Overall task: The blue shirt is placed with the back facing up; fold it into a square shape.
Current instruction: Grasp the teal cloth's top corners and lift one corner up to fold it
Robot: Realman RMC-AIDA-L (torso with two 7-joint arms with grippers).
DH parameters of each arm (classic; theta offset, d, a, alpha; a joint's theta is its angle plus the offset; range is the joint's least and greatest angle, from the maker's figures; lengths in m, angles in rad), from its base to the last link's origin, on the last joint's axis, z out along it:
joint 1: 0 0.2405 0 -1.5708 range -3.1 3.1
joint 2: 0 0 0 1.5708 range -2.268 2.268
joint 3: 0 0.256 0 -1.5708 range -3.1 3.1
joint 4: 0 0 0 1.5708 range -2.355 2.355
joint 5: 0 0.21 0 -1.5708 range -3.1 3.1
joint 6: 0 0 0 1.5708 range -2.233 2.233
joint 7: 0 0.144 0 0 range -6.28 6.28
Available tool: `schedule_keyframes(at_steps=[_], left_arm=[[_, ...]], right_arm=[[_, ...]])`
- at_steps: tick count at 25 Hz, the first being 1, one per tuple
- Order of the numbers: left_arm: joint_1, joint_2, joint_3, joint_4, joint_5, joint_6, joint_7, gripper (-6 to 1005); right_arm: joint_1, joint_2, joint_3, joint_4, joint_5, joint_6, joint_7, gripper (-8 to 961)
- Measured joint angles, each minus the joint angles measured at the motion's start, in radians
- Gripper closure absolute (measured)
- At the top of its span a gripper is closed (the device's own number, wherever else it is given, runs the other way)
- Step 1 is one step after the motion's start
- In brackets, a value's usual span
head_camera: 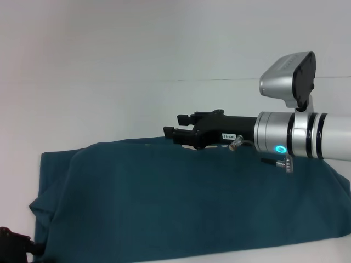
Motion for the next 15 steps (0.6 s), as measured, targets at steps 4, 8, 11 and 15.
schedule_keyframes(at_steps=[4,8,11,15], left_arm=[[-0.005,0.001,0.002,0.0,0.011,0.01,0.0,630],[-0.009,0.003,0.017,-0.003,0.037,0.016,0.001,757],[-0.011,0.002,0.029,-0.003,0.043,0.019,-0.002,845],[-0.012,0.001,0.02,-0.002,0.029,0.026,-0.006,932]], right_arm=[[0.0,0.0,0.003,0.002,0.004,0.0,-0.004,400],[-0.001,-0.001,0.003,0.003,0.011,0.0,-0.007,399],[-0.001,-0.001,0.003,0.004,0.012,0.0,-0.007,399],[-0.002,-0.002,-0.002,0.008,0.012,0.0,-0.006,398]])
